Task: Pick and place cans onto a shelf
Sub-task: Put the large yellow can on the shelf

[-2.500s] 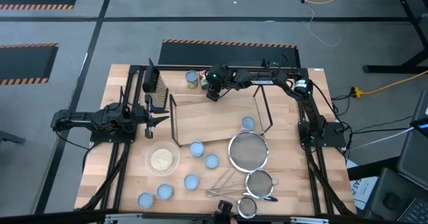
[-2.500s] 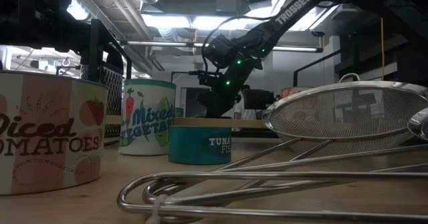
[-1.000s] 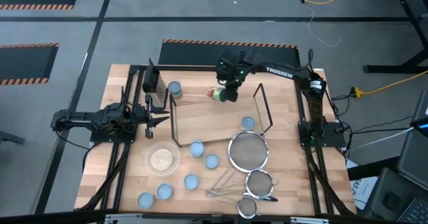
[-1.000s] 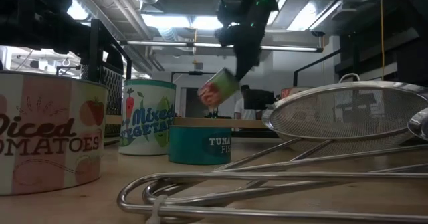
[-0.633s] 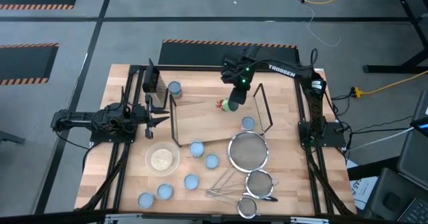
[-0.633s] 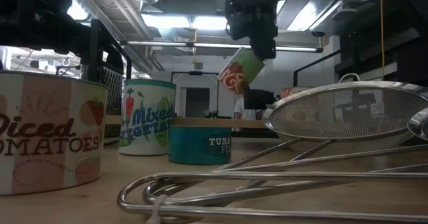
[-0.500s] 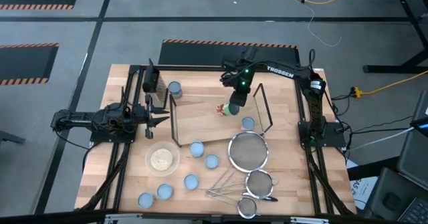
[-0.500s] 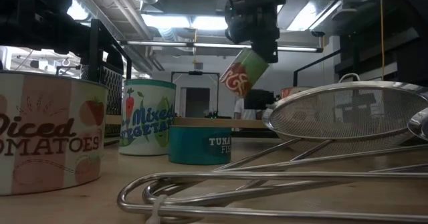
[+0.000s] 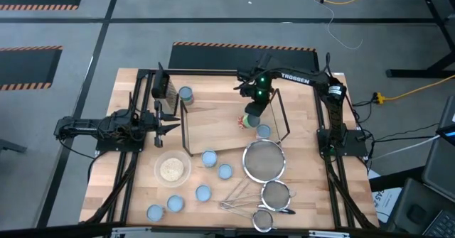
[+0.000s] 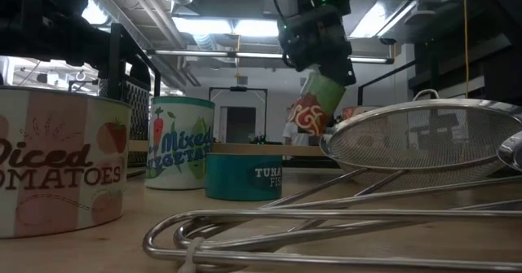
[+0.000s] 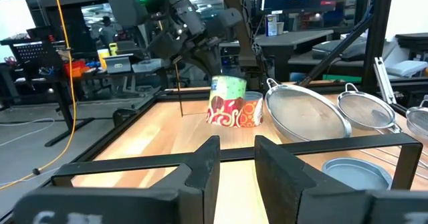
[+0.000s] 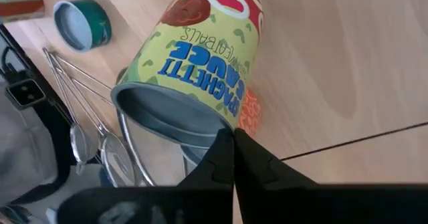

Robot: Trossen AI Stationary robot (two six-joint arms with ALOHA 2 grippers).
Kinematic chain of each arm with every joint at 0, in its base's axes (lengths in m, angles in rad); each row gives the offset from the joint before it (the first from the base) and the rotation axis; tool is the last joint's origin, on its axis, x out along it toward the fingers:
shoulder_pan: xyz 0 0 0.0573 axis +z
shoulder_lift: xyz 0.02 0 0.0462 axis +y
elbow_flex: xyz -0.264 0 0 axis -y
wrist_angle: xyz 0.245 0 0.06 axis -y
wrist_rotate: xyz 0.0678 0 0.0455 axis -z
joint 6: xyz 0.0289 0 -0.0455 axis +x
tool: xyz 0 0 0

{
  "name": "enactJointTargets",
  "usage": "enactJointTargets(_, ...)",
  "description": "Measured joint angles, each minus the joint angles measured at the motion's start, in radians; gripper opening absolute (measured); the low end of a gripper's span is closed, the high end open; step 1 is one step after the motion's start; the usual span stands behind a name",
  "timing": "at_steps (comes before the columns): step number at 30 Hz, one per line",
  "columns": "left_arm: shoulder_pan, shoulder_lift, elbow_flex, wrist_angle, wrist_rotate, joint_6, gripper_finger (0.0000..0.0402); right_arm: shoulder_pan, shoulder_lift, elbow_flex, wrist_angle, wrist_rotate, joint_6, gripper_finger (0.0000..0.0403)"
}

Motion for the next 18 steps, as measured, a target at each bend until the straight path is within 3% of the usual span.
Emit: enactJointTargets(18,0.000,0.000,0.000,0.000,0.000,0.000,0.0086,-0.082,0.000,-0.005,-0.022,0.000,0.159,0.0009)
